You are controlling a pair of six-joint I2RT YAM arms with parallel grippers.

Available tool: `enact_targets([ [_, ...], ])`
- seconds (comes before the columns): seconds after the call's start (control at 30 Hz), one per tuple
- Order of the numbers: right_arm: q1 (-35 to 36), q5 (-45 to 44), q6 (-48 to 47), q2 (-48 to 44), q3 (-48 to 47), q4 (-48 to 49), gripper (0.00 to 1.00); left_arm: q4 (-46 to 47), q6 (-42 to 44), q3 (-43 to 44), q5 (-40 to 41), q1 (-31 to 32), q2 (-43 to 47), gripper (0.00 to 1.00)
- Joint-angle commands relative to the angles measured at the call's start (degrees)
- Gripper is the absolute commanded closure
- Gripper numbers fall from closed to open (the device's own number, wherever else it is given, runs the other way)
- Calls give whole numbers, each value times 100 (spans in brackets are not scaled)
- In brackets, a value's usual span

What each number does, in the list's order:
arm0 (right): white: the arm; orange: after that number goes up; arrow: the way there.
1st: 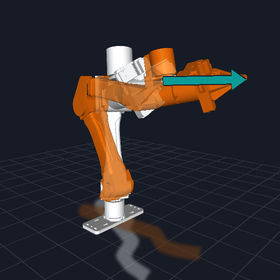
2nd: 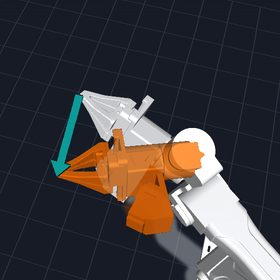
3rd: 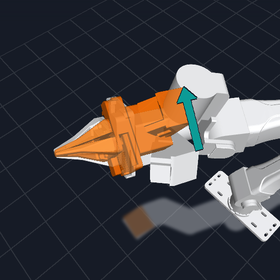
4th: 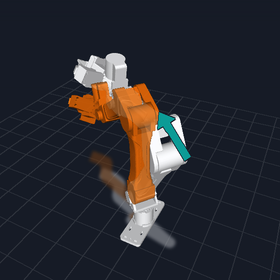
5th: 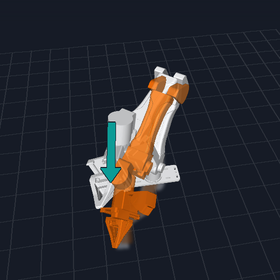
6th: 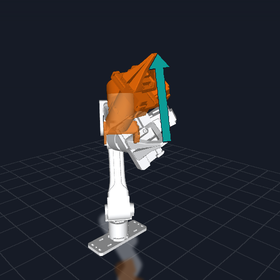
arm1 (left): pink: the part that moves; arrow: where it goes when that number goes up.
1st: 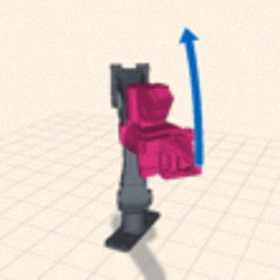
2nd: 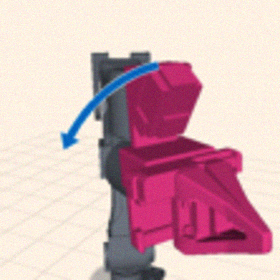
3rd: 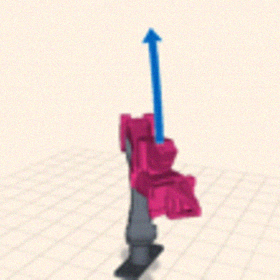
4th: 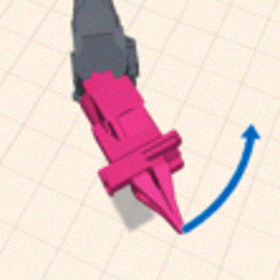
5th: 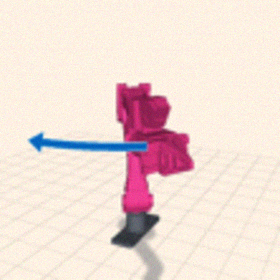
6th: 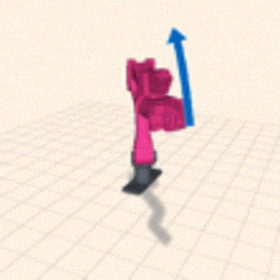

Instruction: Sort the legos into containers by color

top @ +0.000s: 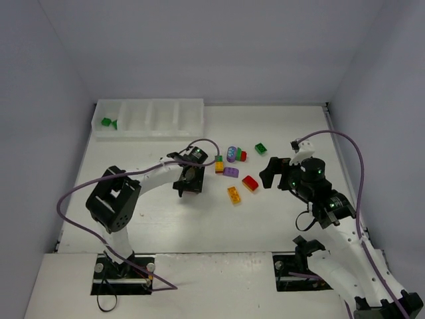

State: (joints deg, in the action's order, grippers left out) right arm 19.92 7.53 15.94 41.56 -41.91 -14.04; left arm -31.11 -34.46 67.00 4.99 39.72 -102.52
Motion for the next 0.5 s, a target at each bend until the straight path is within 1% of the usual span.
enact_targets([
  [0.0,29,-146,-135,194,-212,279,0,-158,202,593,221,-526,522,99],
  [0.03,29,-173,-153,255,-230,288,0,-158,246,708,221,-875,601,99],
  [0.1,21,-208,-153,326,-256,323,1,-115,439,1093,230,-1281,654,99],
  [0.13,29,-217,-136,344,-274,341,0,-79,501,1244,239,-1666,646,99],
  [0.2,29,-243,-109,414,-283,419,0,43,615,1699,344,-2055,506,99],
  [0.23,29,-243,-66,432,-283,429,0,79,607,1867,353,-2422,418,99],
  [0.33,29,-261,-13,546,-309,473,0,403,598,2430,405,-2864,40,99],
  [0.37,29,-269,22,563,-318,499,1,526,581,2597,458,-3117,-65,99],
  [0.4,29,-287,31,607,-326,508,0,571,502,2764,459,-3233,-310,99],
  [0.43,29,-296,40,625,-327,525,1,623,458,3114,459,-3330,-434,99],
  [0.47,29,-313,58,651,-335,534,1,685,414,3282,459,-3505,-557,98],
])
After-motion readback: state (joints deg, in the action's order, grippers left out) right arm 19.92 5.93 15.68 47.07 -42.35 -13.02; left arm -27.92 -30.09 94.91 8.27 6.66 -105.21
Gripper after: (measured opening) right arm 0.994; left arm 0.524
